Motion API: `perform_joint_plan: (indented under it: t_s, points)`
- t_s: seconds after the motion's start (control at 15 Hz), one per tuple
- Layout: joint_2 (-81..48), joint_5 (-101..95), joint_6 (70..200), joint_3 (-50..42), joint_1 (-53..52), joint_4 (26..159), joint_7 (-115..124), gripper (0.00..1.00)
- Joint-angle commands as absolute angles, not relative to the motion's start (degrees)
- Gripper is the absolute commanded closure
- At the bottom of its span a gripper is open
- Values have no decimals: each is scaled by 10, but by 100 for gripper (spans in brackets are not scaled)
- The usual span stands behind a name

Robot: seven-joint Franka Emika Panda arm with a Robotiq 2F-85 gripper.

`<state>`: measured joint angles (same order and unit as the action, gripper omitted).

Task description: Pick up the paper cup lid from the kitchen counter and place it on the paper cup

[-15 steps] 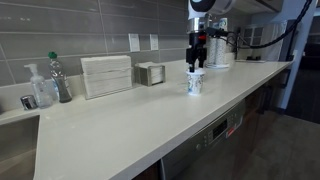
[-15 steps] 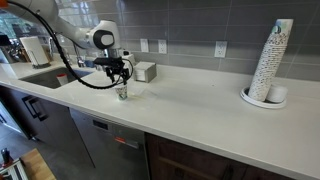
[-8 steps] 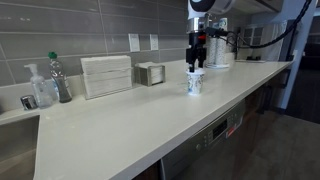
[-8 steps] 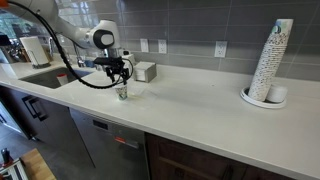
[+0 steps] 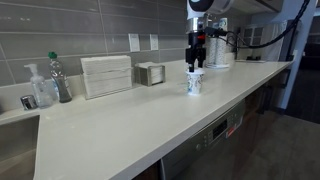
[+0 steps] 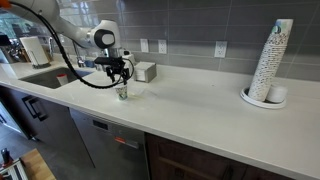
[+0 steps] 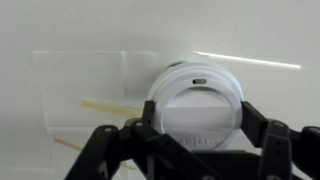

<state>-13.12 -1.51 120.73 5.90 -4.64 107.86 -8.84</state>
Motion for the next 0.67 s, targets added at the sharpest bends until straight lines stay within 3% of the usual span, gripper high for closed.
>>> perform_joint_plan:
  t_s: [0.0,0.13,0.6]
  points:
    - [-152,-17,1205,61,-50,1074,-93,6]
    - [-150,-16,1207,61,-52,1075,-93,0]
    - [-140,-15,1206,63,-54,1079,-94,0]
